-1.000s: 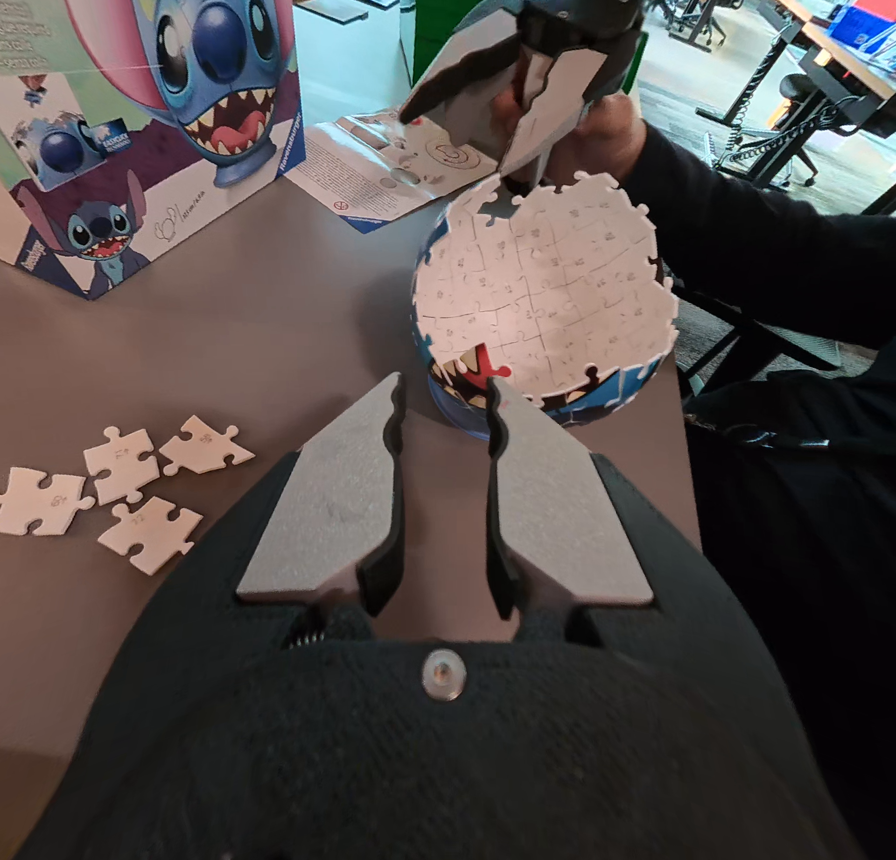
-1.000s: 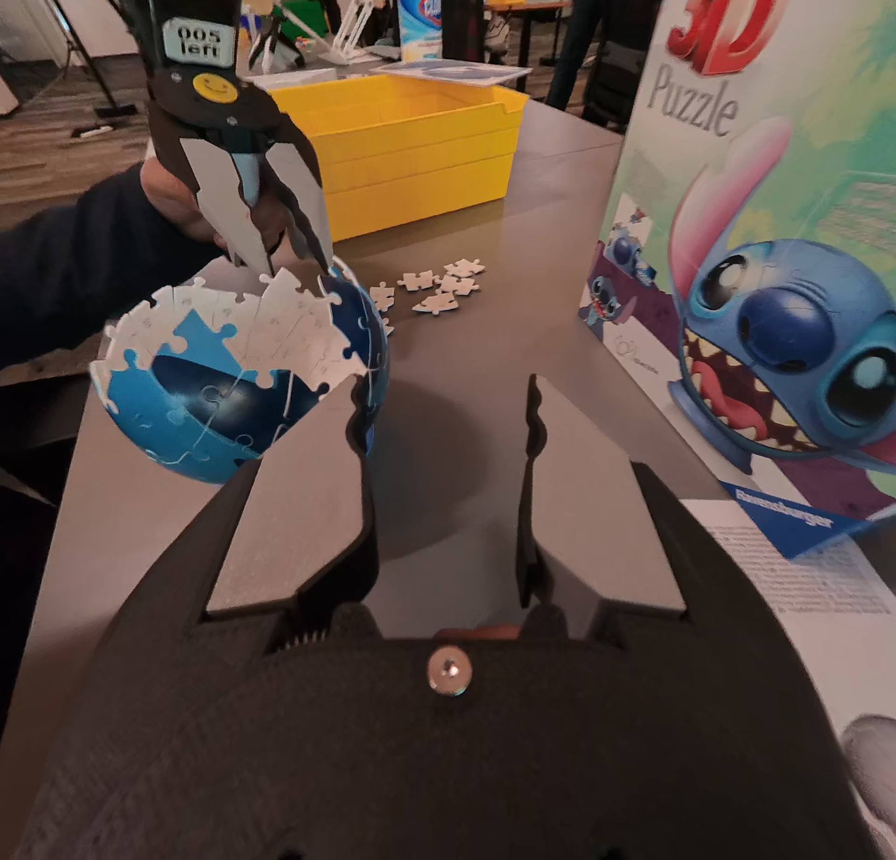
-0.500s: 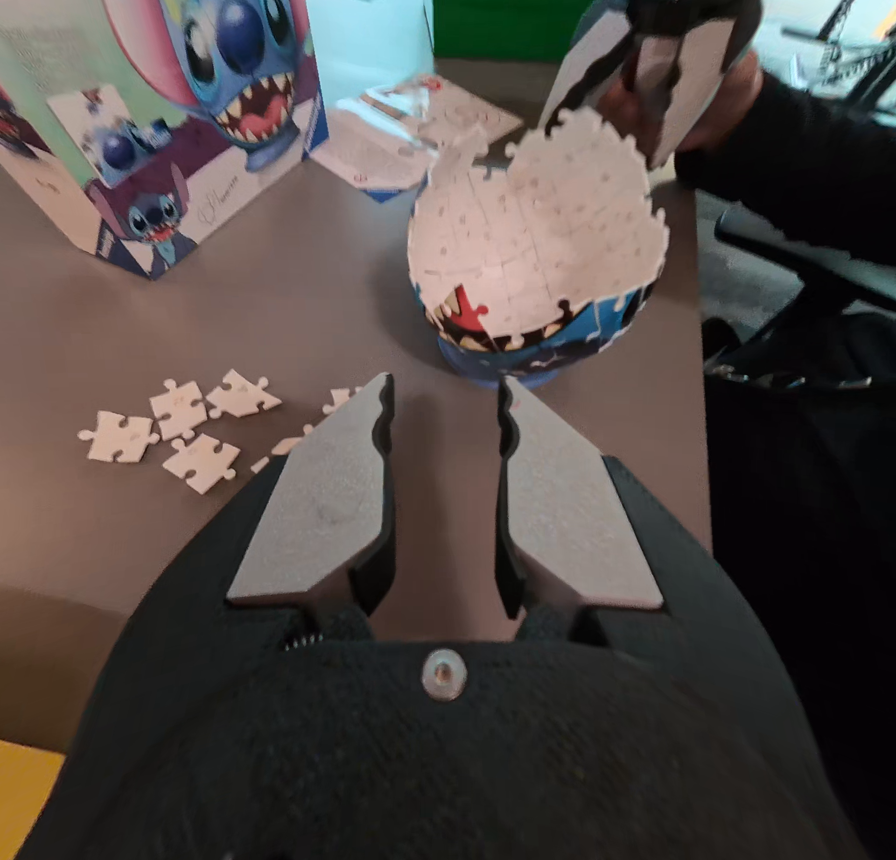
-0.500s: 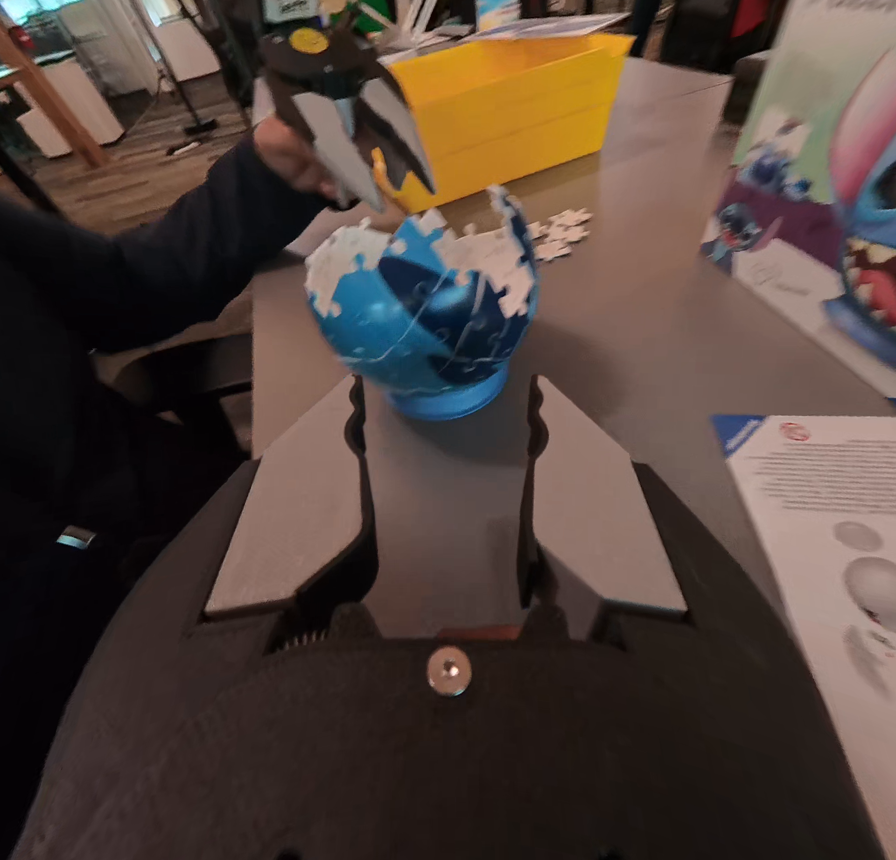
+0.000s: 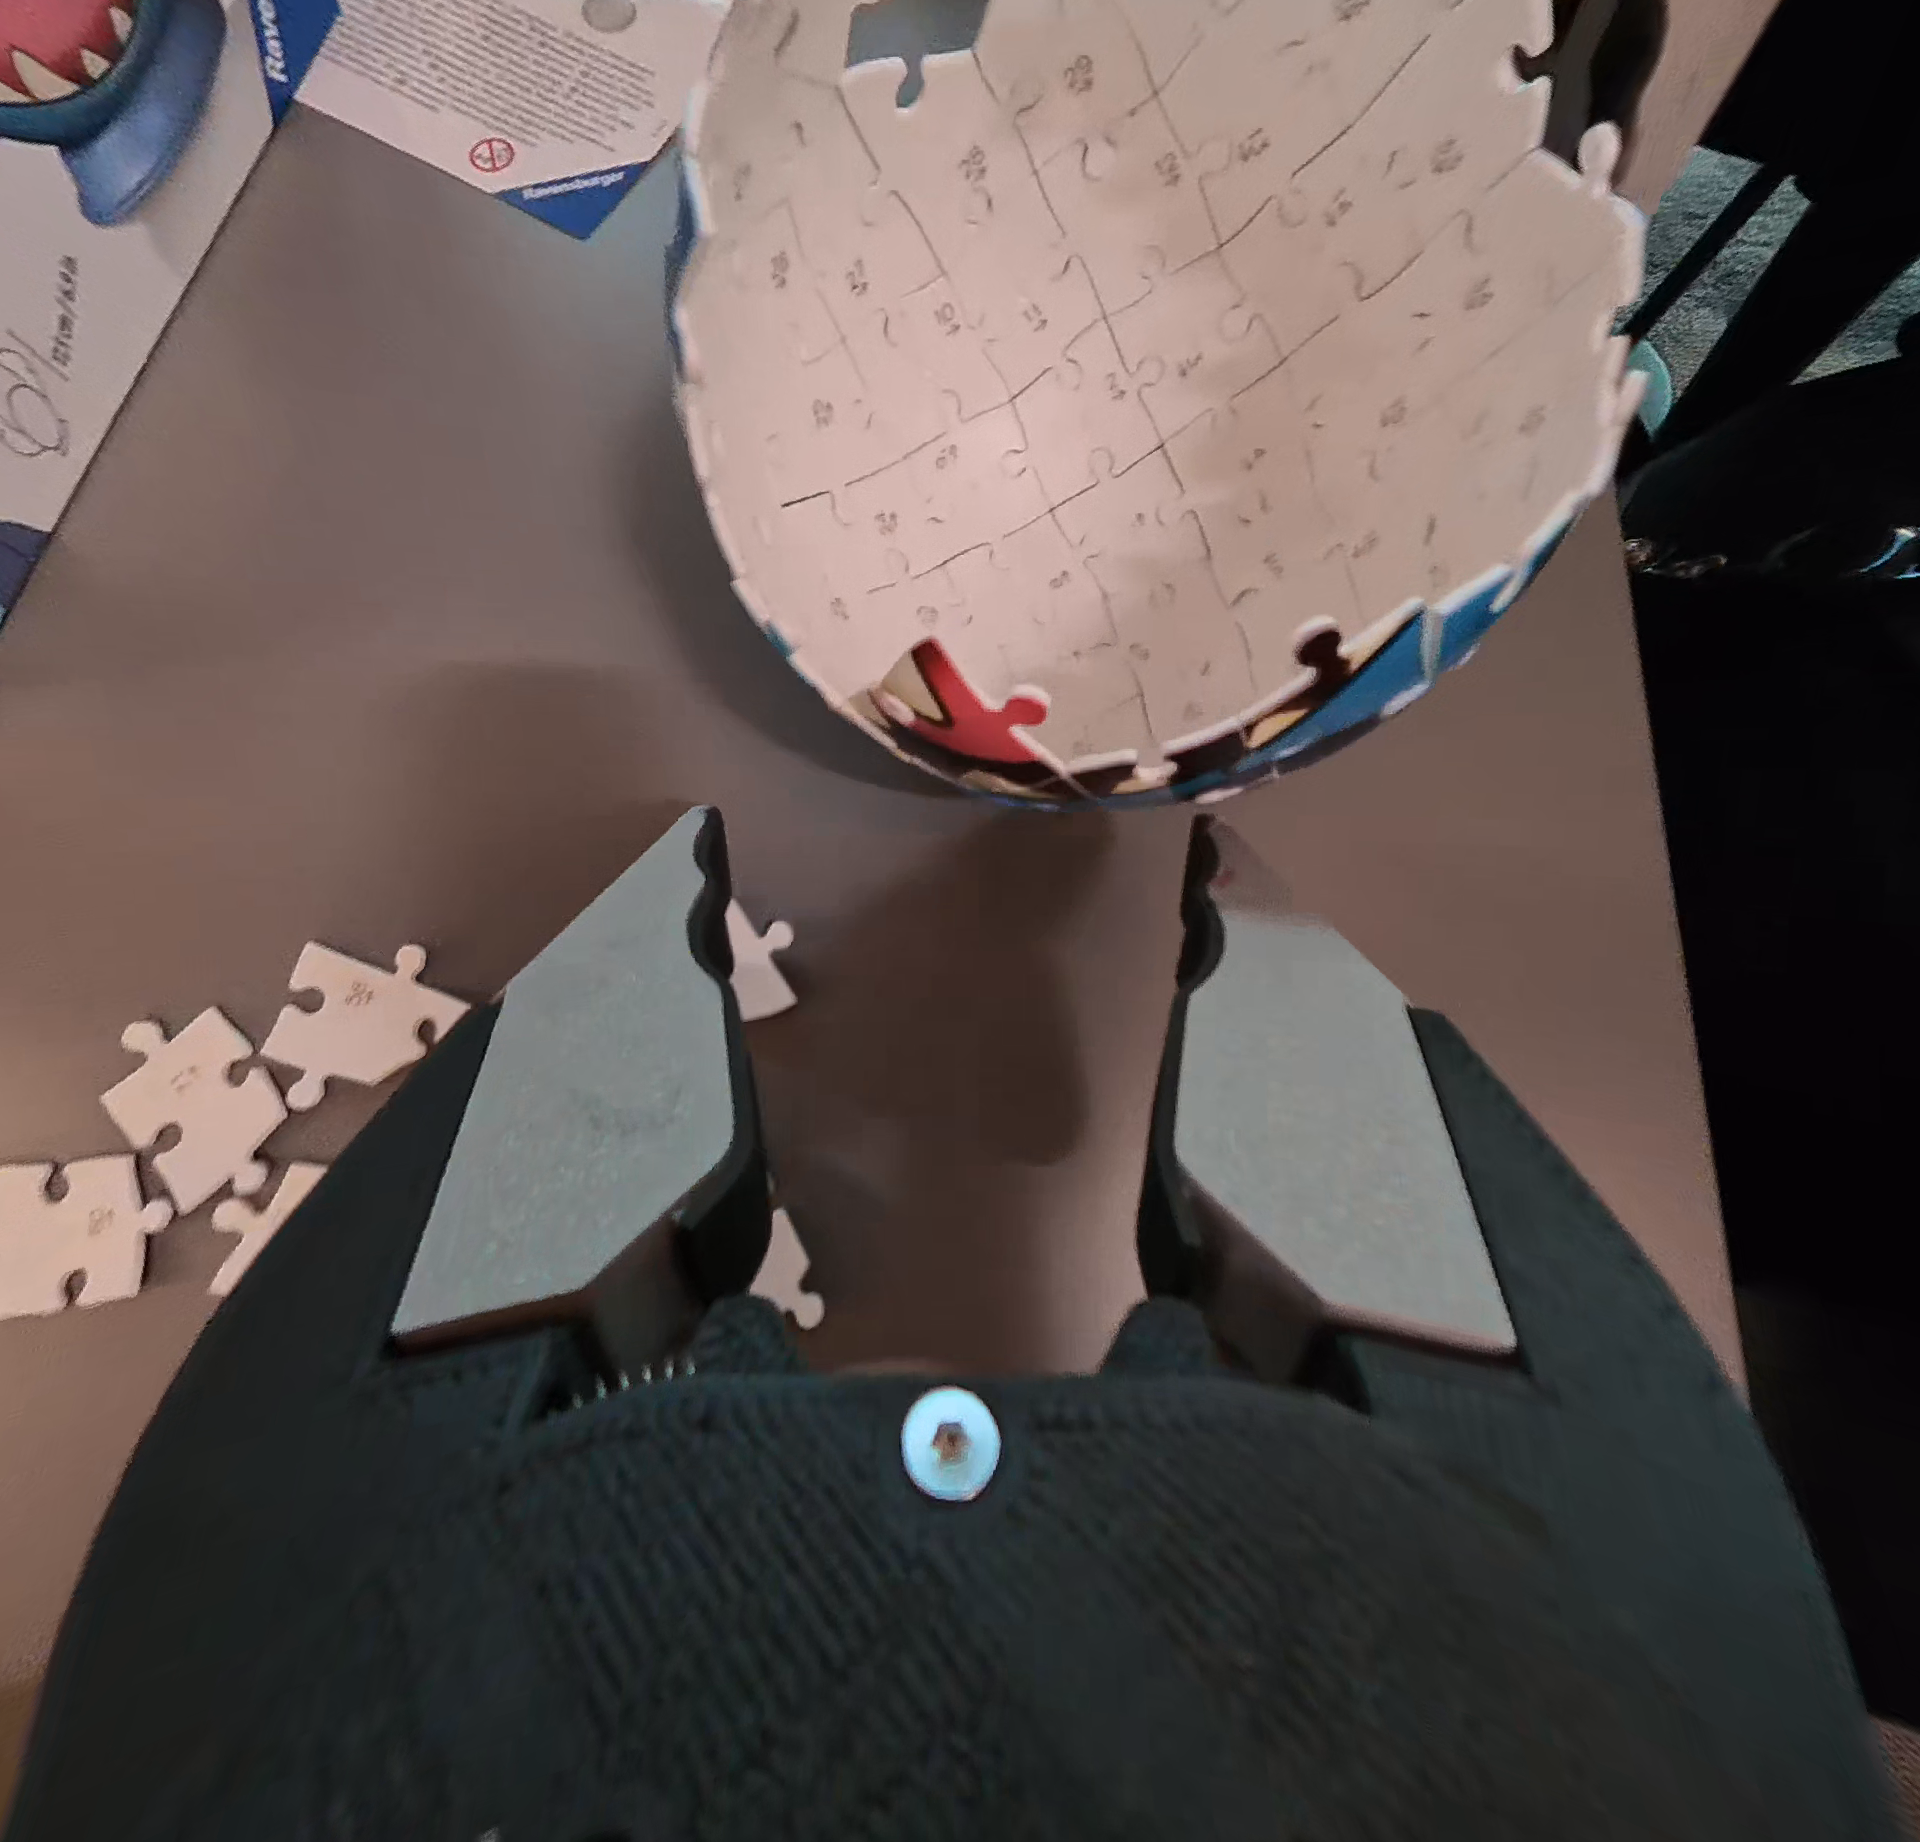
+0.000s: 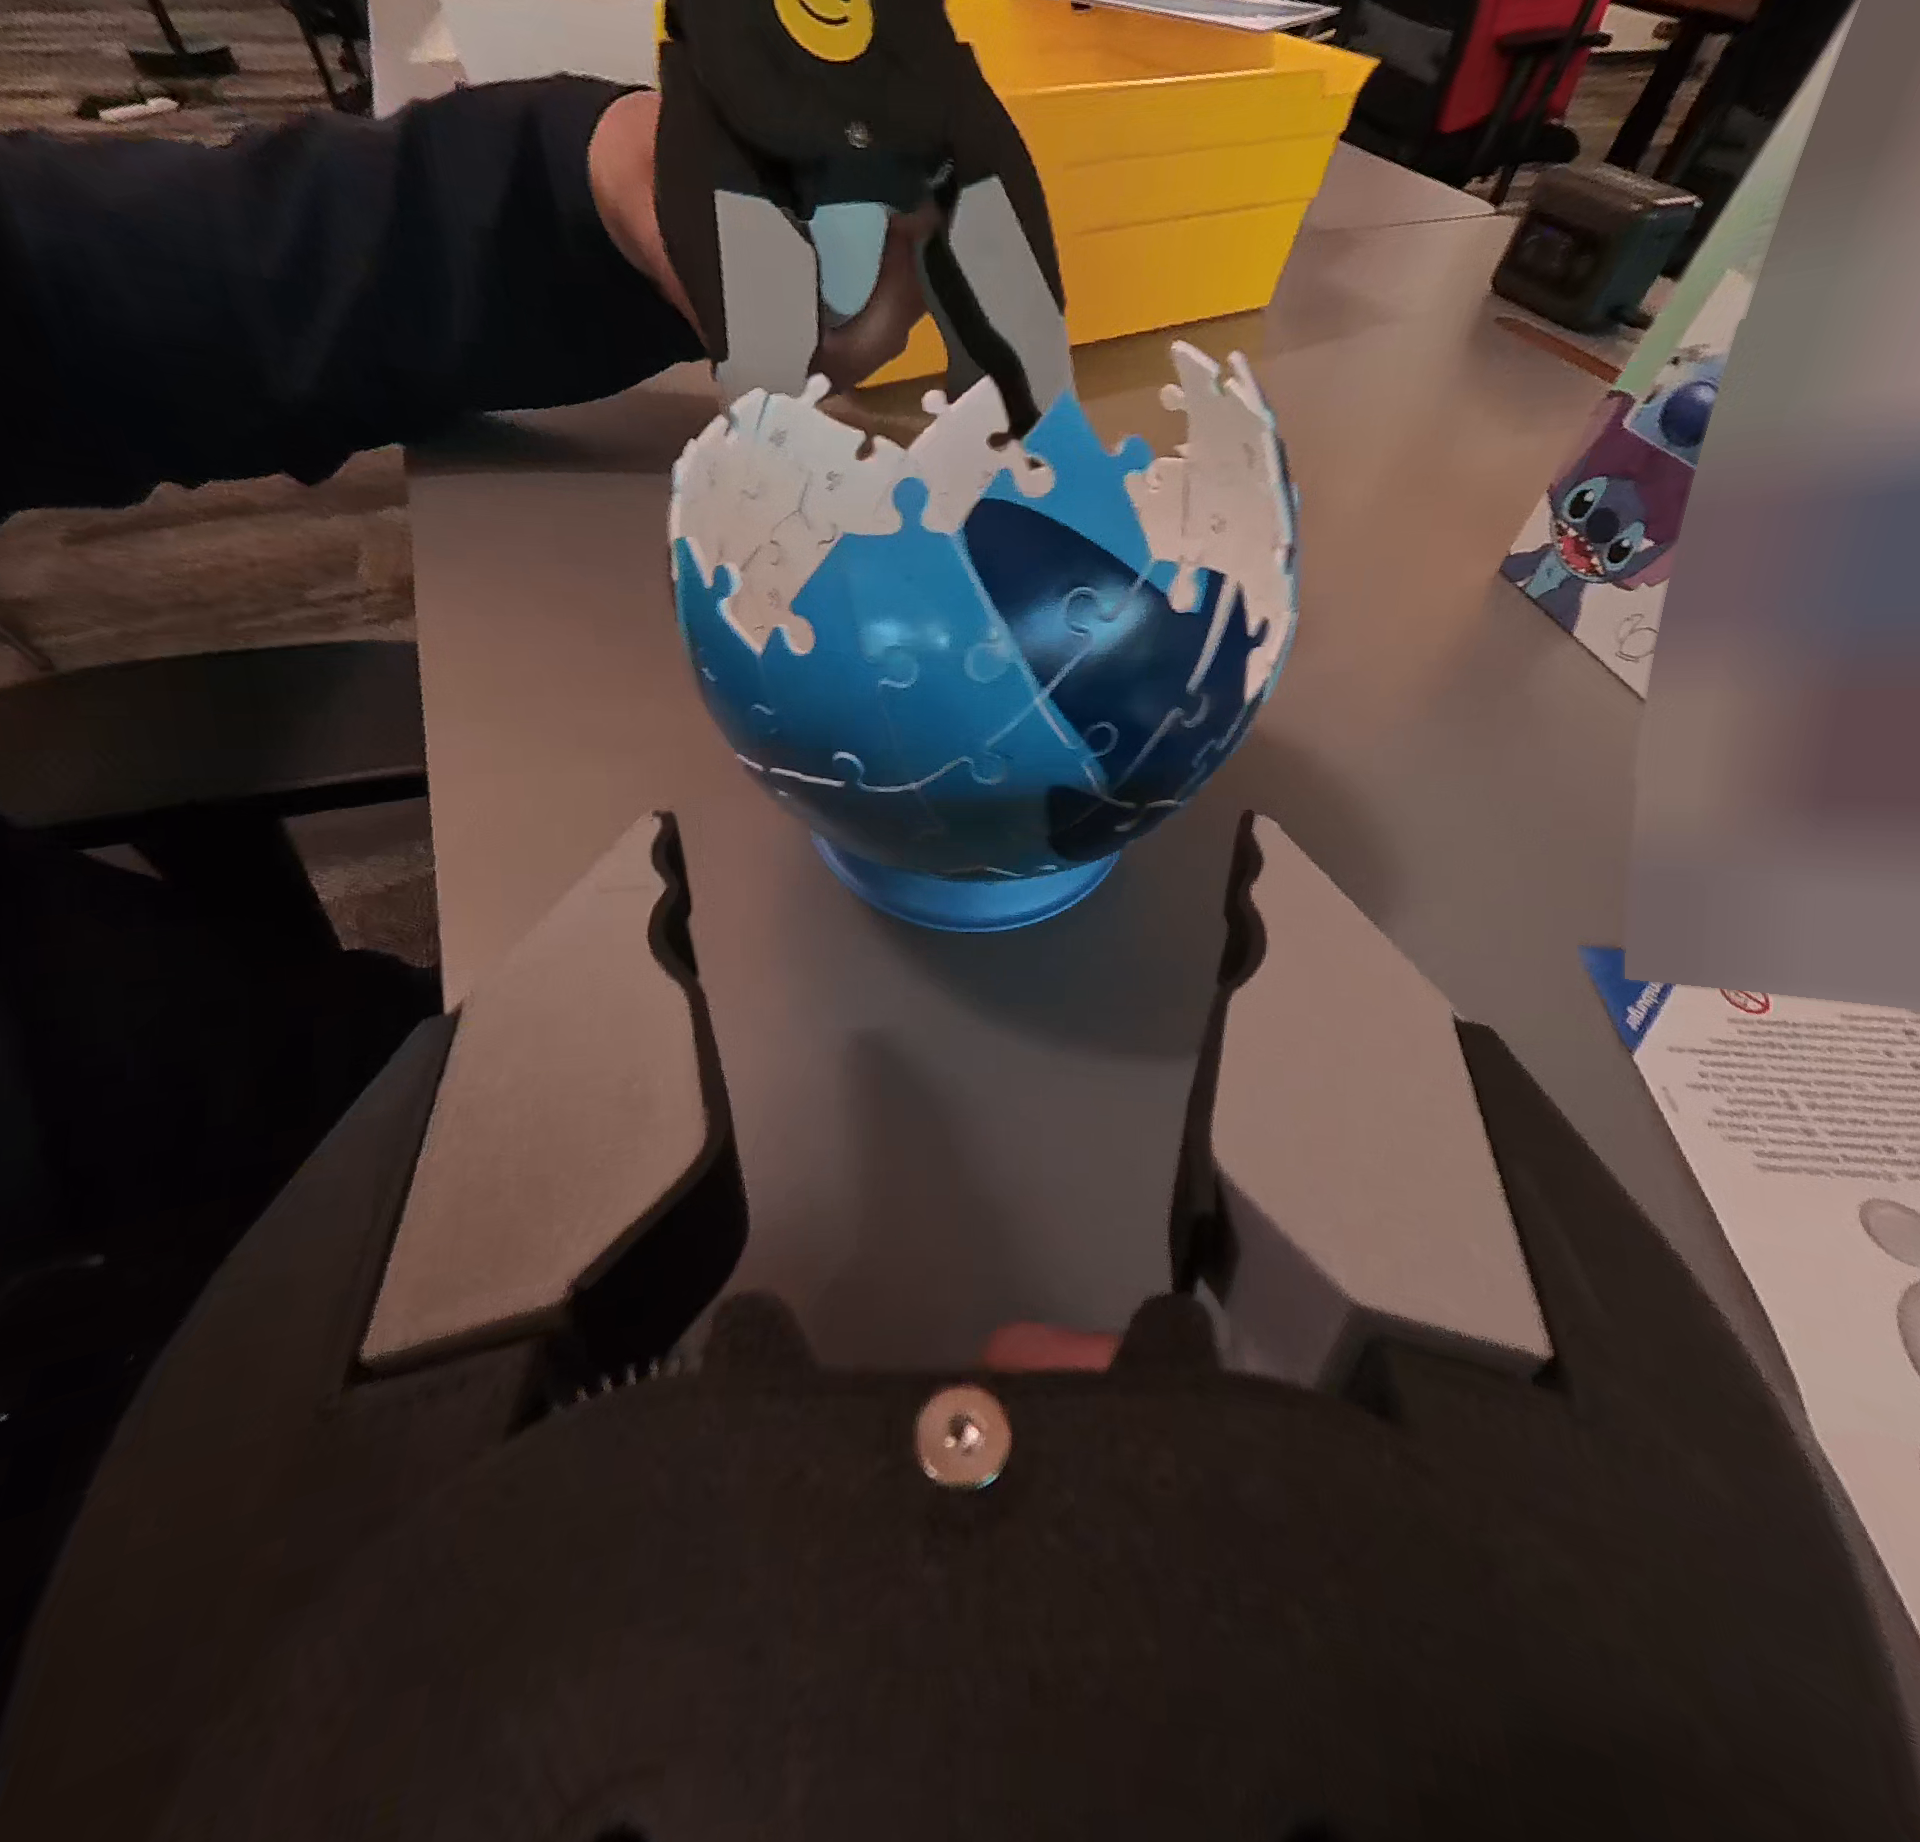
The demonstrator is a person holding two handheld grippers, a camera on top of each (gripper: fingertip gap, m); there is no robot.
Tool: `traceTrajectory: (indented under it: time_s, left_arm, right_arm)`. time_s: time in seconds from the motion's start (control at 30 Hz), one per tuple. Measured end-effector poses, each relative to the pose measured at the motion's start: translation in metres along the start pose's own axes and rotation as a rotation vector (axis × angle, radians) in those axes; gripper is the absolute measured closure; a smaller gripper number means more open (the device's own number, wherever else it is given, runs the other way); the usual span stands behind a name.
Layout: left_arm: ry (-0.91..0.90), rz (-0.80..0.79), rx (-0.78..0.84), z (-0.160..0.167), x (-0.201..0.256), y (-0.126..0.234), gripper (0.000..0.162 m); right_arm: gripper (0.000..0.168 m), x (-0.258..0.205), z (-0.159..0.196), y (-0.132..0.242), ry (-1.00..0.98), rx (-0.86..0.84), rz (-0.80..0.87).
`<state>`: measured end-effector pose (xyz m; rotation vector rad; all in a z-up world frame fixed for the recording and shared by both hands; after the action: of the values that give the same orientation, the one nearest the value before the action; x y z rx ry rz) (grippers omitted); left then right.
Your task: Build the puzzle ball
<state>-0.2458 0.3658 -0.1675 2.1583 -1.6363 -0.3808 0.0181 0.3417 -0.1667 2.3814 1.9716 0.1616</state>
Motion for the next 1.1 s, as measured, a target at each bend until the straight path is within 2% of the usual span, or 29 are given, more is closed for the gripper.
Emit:
traceTrajectory:
  time_s: [0.2,0.43,0.63,0.77,1.1]
  left_arm:
    - [0.01,0.015,-0.001,0.001,-0.003,-0.013,0.057]
    - [0.001,0.063,0.0,0.003,-0.001,-0.019,0.06]
    - [-0.005,0.113,0.021,-0.002,0.01,-0.023,0.078]
    - [0.02,0.109,-0.001,-0.005,0.018,-0.025,0.079]
    - [0.244,0.122,0.085,-0.007,0.022,-0.018,0.074]
  right_arm:
    - [0.058,-0.001,0.001,-0.01,0.063,-0.027,0.002]
    - [0.051,0.001,0.002,-0.02,0.114,-0.067,0.007]
    - [0.058,0.006,0.002,-0.022,0.078,-0.057,0.006]
    - [0.059,0.009,0.001,-0.022,0.038,-0.04,-0.015]
    - [0.056,0.018,0.0,-0.022,-0.121,-0.017,-0.084]
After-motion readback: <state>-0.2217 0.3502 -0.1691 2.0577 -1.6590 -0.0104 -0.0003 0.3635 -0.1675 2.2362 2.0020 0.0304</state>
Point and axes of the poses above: each gripper's, where its closed fingertips meet, y back along the fingers, z out of its underside, x = y × z across the jaws, the point moved 10 cm from there along y, back along the fingers, and after that the axes turned 15 degrees about x, right-handed, at the moved point
